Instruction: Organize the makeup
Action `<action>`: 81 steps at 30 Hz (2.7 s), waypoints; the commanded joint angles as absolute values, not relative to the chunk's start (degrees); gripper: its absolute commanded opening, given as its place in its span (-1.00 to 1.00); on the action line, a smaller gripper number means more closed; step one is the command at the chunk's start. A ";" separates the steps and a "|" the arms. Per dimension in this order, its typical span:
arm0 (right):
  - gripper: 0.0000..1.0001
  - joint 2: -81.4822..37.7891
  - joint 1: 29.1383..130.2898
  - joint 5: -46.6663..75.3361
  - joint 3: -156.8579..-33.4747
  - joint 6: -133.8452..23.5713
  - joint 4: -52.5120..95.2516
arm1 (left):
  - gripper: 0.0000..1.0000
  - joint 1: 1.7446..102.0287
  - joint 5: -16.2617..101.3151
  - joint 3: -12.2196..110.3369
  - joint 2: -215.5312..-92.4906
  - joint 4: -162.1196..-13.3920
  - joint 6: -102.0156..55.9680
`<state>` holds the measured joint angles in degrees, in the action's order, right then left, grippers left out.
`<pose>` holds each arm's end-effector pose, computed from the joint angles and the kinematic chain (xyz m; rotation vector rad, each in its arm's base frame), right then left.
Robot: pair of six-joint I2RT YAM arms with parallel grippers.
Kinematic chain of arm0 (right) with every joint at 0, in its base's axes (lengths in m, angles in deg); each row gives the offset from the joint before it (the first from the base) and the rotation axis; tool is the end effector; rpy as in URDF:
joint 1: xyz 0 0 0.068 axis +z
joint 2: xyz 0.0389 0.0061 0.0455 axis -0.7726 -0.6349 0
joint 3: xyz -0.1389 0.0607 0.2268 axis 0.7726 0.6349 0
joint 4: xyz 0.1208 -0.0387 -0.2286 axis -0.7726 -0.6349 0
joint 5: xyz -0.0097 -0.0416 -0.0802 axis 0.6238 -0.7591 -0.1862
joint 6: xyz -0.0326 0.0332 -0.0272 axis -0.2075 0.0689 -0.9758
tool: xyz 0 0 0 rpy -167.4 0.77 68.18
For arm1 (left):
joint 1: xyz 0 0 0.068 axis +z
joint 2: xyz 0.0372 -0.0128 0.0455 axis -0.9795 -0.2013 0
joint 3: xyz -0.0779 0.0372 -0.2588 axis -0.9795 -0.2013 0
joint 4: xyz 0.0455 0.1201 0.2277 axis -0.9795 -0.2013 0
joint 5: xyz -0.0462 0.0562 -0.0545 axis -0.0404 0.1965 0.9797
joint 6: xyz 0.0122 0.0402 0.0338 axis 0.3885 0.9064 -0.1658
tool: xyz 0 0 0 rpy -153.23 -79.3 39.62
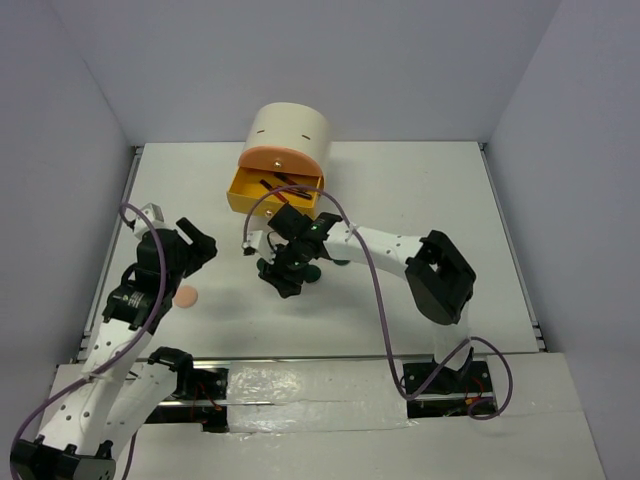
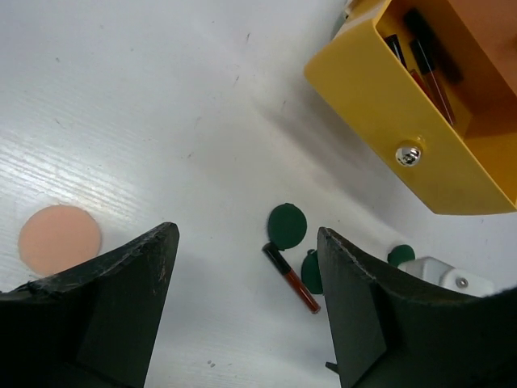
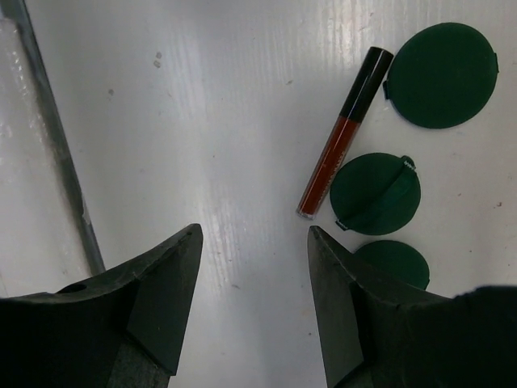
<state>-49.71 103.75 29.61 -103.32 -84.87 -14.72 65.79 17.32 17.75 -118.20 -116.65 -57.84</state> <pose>0.2306 0.3311 0.2193 -1.7632 2.0316 0.7015 0.1561 -0.0244 0.3005 -0.7633 1.8640 -0.3627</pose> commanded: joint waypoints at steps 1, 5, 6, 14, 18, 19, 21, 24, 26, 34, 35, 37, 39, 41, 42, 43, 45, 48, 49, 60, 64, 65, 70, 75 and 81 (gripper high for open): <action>0.25 -52.03 104.29 25.51 -108.55 -82.70 -15.74 | 0.64 66.08 14.76 18.29 -117.02 -117.80 -56.27; 0.26 -55.45 104.46 22.17 -111.90 -79.98 -16.18 | 0.63 66.17 13.96 17.76 -115.43 -118.95 -56.44; 0.27 -55.90 104.46 22.08 -112.78 -79.62 -16.18 | 0.63 66.17 13.88 17.24 -115.08 -119.13 -56.62; 0.29 -61.78 105.17 17.77 -117.44 -77.34 -16.18 | 0.64 66.17 13.70 14.95 -112.62 -120.18 -57.24; 0.31 -63.89 105.25 17.24 -119.63 -76.28 -16.62 | 0.65 66.08 13.17 15.21 -112.79 -120.27 -56.71; 0.32 -64.16 105.17 17.15 -119.90 -76.19 -16.71 | 0.65 66.17 13.00 15.30 -112.88 -120.27 -56.71; 0.32 -65.47 105.43 16.80 -120.87 -76.01 -17.14 | 0.65 66.17 12.91 15.38 -113.06 -120.18 -56.71; 0.32 -66.36 105.69 16.54 -121.40 -75.93 -17.32 | 0.65 66.17 12.91 15.39 -113.32 -120.18 -56.71; 0.30 -66.62 105.87 16.19 -121.49 -76.19 -17.06 | 0.65 66.17 12.73 15.47 -113.32 -120.27 -56.71; 0.16 -67.15 107.45 15.92 -120.61 -78.21 -15.83 | 0.65 66.08 11.59 15.65 -112.97 -121.58 -56.79; 0.12 -67.41 107.63 16.01 -120.35 -78.30 -15.74 | 0.65 66.17 11.42 15.65 -112.71 -121.85 -56.88; -0.01 -67.77 107.80 16.01 -120.08 -78.65 -15.56 | 0.65 66.17 10.63 15.74 -112.27 -122.46 -57.23; -0.12 -68.64 107.89 15.66 -119.82 -78.65 -15.39 | 0.64 66.17 10.27 15.65 -111.48 -122.64 -57.50; -0.16 -69.26 108.07 15.13 -119.64 -78.65 -15.30 | 0.63 66.17 9.83 15.56 -110.78 -122.73 -57.85; -0.21 -69.61 107.98 14.44 -119.38 -78.74 -15.13 | 0.62 66.08 9.83 15.47 -110.60 -122.90 -58.02; -0.25 -69.70 107.98 14.17 -119.11 -78.74 -15.04 | 0.62 66.17 9.66 15.47 -110.42 -122.99 -58.29; -0.35 -69.88 107.98 13.29 -118.68 -78.74 -14.77 | 0.61 66.17 9.13 15.30 -110.07 -123.34 -58.55; -0.56 -69.70 108.07 13.72 -117.62 -78.56 -14.60 | 0.61 66.17 8.60 15.04 -109.63 -123.35 -58.99; -0.62 -69.53 108.07 13.99 -117.10 -78.56 -14.60 | 0.60 66.08 8.51 15.03 -109.28 -123.26 -59.25; -1.00 -56.88 107.46 33.13 -114.80 -83.21 -16.35 | 0.48 66.08 7.81 14.51 -107.08 -121.24 -59.78; -1.00 -51.08 106.58 42.72 -116.39 -89.19 -19.69 | 0.44 66.17 8.60 13.89 -106.99 -120.27 -60.05; -1.00 -49.07 106.40 43.69 -116.56 -91.63 -20.65 | 0.43 66.17 8.86 13.46 -106.91 -120.01 -60.13; -1.00 -44.66 105.70 43.35 -119.20 -97.71 -23.91 | 0.42 66.08 10.53 11.43 -106.73 -117.29 -60.49; -1.00 -41.23 104.29 38.44 -121.74 -102.46 -23.56 | 0.42 66.17 12.99 11.17 -109.09 -114.65 -59.79; -1.00 -40.96 100.16 34.30 -125.79 -106.16 -21.37 | 0.41 66.26 20.46 9.85 -111.12 -108.59 -58.73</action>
